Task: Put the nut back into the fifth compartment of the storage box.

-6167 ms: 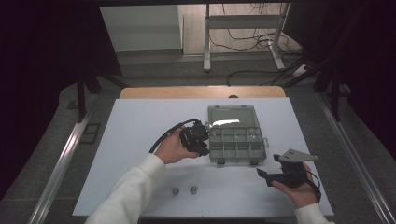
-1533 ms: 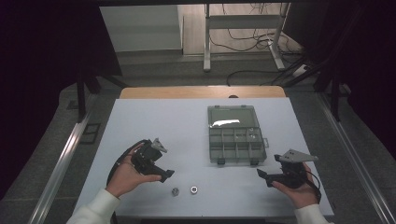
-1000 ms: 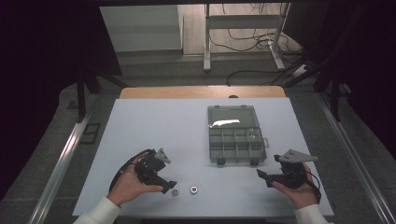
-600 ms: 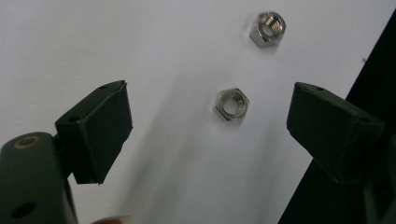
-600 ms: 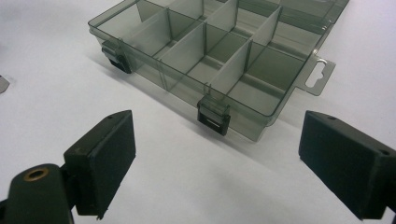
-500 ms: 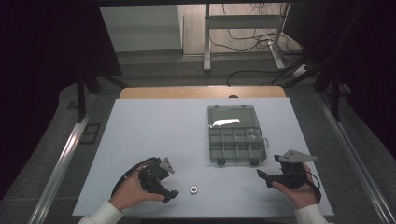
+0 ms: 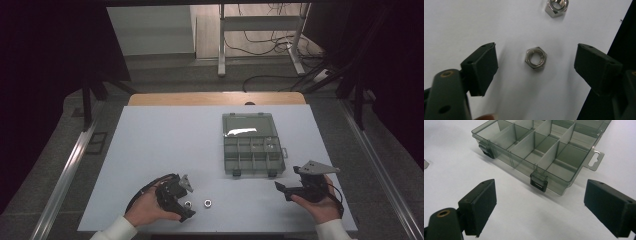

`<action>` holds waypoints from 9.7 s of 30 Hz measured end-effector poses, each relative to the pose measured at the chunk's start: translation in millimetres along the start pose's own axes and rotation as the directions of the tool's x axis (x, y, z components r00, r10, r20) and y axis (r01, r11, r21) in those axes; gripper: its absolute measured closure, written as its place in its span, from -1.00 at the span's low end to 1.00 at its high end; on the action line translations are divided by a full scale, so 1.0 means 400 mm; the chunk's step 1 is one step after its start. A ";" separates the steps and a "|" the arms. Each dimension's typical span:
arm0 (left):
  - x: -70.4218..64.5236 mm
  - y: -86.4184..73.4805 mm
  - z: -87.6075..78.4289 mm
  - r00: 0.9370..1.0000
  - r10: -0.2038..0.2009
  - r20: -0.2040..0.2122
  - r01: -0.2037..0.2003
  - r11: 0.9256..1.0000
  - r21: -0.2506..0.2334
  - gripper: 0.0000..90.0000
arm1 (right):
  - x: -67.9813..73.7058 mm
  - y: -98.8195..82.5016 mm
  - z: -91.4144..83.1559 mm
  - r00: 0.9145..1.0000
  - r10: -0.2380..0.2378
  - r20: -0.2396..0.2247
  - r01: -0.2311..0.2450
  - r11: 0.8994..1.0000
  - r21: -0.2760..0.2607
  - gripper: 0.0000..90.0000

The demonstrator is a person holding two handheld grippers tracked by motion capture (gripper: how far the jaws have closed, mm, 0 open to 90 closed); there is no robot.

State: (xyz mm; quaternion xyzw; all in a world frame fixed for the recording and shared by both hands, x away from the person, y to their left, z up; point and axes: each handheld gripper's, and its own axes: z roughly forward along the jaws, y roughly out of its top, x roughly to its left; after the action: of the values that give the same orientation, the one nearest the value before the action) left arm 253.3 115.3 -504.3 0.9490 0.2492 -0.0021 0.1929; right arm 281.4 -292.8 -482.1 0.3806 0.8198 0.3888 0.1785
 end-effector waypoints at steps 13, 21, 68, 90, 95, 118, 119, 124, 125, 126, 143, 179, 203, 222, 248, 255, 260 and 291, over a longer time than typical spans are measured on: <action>-0.001 0.003 0.020 1.000 0.026 -0.007 -0.026 0.999 0.035 -0.04 | 0.000 0.000 0.001 1.000 -0.001 -0.001 0.001 1.000 0.000 -0.75; 0.002 0.011 0.018 0.999 0.042 -0.024 -0.041 0.999 0.037 0.40 | -0.001 0.000 0.001 1.000 -0.002 0.001 0.002 1.000 0.002 -0.75; 0.036 0.074 -0.071 0.999 0.030 -0.033 -0.032 0.998 -0.054 0.56 | -0.002 -0.001 0.000 1.000 0.002 0.005 -0.002 1.000 0.002 -0.75; 0.050 0.161 -0.080 0.999 0.042 -0.026 -0.044 0.995 -0.086 0.56 | -0.002 -0.002 0.003 1.000 0.001 0.004 -0.001 1.000 0.004 -0.75; 0.056 0.189 -0.077 0.999 0.045 -0.026 -0.047 0.995 -0.087 0.56 | -0.003 -0.002 0.003 1.000 0.003 0.003 -0.003 1.000 0.005 -0.75; 0.094 0.271 -0.061 0.999 0.031 -0.033 -0.033 0.996 -0.083 0.55 | -0.004 -0.002 0.003 1.000 0.008 0.004 -0.008 1.000 0.002 -0.77; 0.095 0.274 -0.060 0.999 0.032 -0.033 -0.035 0.996 -0.083 0.55 | -0.004 -0.002 0.003 1.000 0.007 0.004 -0.007 1.000 0.002 -0.77; 0.100 0.287 -0.055 0.999 0.030 -0.032 -0.032 0.996 -0.079 0.56 | -0.005 -0.001 0.003 1.000 0.007 0.004 -0.008 1.000 0.003 -0.77; 0.102 0.289 -0.054 0.999 0.030 -0.031 -0.032 0.996 -0.079 0.55 | -0.005 -0.001 0.003 1.000 0.006 0.004 -0.006 1.000 0.003 -0.77; 0.103 0.292 -0.052 0.999 0.028 -0.032 -0.031 0.996 -0.079 0.55 | -0.005 -0.001 0.003 1.000 0.006 0.004 -0.006 1.000 0.003 -0.77; 0.118 0.345 -0.034 0.999 0.024 -0.027 -0.026 0.996 -0.083 0.55 | -0.008 -0.002 0.005 1.000 0.001 0.005 -0.001 1.000 0.007 -0.77; 0.137 0.440 0.003 0.999 0.014 -0.044 -0.018 0.996 -0.089 0.55 | -0.007 -0.001 0.007 1.000 -0.004 0.000 0.004 1.000 0.009 -0.77; 0.139 0.452 -0.013 0.994 -0.032 -0.103 0.014 0.986 -0.169 -0.39 | -0.013 -0.004 0.002 1.000 0.004 0.001 -0.004 1.000 0.004 -0.77; 0.106 0.278 -0.086 0.993 -0.071 -0.098 0.050 0.977 -0.206 -0.62 | -0.010 -0.004 0.002 1.000 0.005 0.003 -0.005 1.000 0.006 -0.77; 0.019 0.112 -0.057 0.992 -0.094 -0.080 0.085 0.991 -0.105 -0.70 | -0.008 -0.004 0.005 1.000 0.000 0.007 0.000 1.000 0.010 -0.77; 0.006 0.102 -0.041 0.998 -0.048 -0.041 0.044 0.995 -0.090 -0.77 | -0.005 -0.004 0.006 1.000 0.001 0.006 -0.001 1.000 0.011 -0.77; -0.003 0.101 -0.036 1.000 -0.003 -0.021 0.001 0.997 -0.083 -0.78 | -0.004 -0.004 0.007 1.000 0.000 0.005 0.000 1.000 0.013 -0.77; -0.042 0.141 0.067 0.992 0.123 0.022 -0.123 0.992 0.038 -0.11 | -0.006 -0.005 0.007 1.000 -0.001 0.007 0.001 1.000 0.017 -0.77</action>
State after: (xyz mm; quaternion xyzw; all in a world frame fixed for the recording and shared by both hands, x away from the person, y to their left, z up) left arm 267.9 52.5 -507.0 0.9661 0.1883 -0.0045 0.1765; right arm 283.6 -293.9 -485.6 0.3828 0.8227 0.3806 0.1782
